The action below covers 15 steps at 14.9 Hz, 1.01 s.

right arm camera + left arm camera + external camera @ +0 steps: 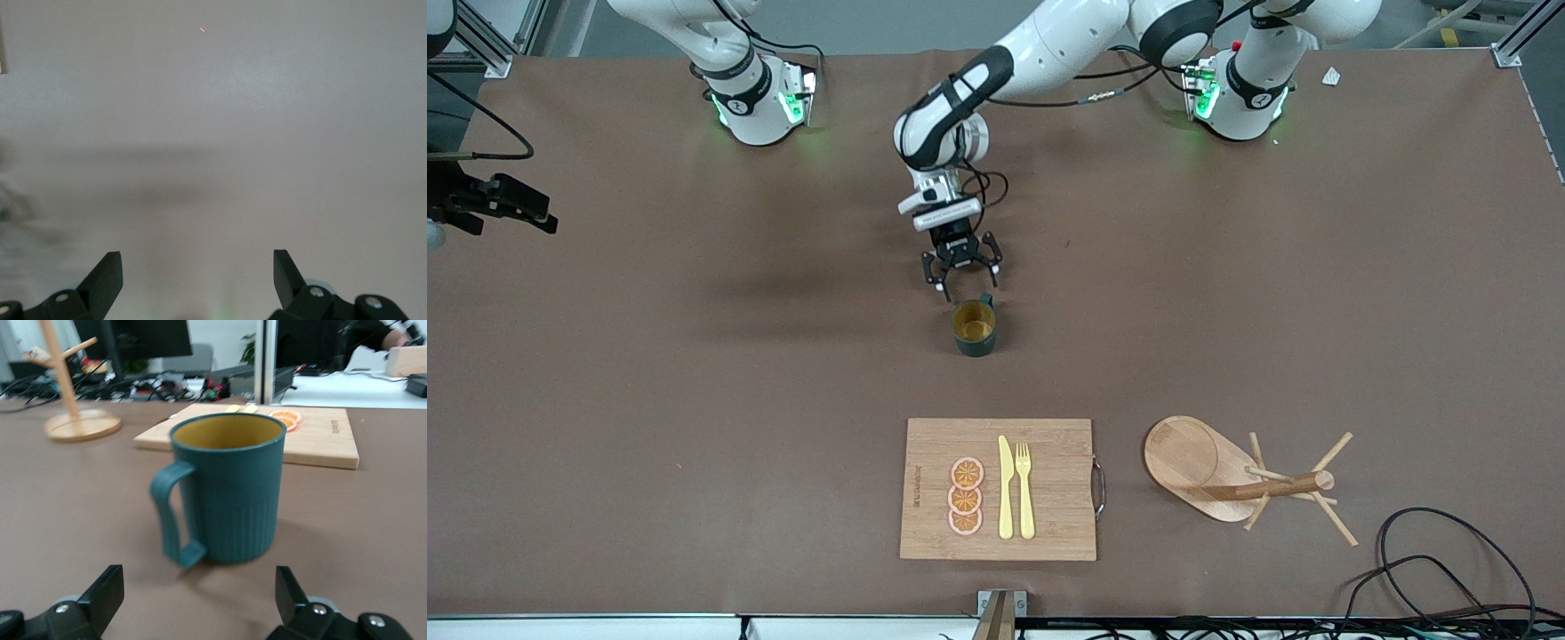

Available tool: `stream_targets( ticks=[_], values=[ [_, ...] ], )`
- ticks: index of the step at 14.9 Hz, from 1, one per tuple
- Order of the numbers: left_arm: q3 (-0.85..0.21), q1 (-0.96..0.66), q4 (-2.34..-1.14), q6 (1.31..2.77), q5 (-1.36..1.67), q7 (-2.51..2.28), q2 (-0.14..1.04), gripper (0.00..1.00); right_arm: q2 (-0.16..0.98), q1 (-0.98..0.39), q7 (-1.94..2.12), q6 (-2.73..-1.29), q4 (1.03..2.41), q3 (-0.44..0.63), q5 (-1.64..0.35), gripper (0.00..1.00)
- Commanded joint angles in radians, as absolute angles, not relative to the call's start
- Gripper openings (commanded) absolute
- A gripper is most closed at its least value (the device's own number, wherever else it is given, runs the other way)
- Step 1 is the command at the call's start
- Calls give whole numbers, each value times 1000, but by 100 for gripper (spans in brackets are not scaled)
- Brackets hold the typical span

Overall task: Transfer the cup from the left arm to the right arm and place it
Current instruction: 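Open the left gripper and raise it while the right gripper approaches the mug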

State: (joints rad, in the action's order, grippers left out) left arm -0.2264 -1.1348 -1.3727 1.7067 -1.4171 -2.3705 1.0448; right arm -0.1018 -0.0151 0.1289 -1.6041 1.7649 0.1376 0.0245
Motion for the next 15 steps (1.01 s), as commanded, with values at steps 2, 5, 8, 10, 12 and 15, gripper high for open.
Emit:
stream_targets(
  ticks=[2, 5, 8, 10, 12, 15],
  values=[
    [-236, -1157, -1381, 1686, -1243, -2330, 928, 100, -104, 2, 141, -1595, 1766, 127, 15, 100],
    [-245, -1141, -1376, 1686, -1108, -2248, 823, 100, -107, -2, 141, -1614, 1810, 126, 14, 100],
    [-238, -1065, -1376, 1686, -961, -2096, 703, 100, -123, -40, 123, -1727, 1919, 120, -46, 100],
    [-242, -991, -1376, 1693, -893, -2015, 626, 100, -123, -52, 81, -1872, 2033, 118, -73, 100],
    [-245, -902, -1373, 1721, -771, -1900, 550, 100, -123, -89, 71, -1986, 2120, 118, -129, 100],
    [-247, -763, -1362, 1782, -605, -1702, 447, 100, -118, -211, -122, -2051, 2137, 118, -138, 100]
  ],
)
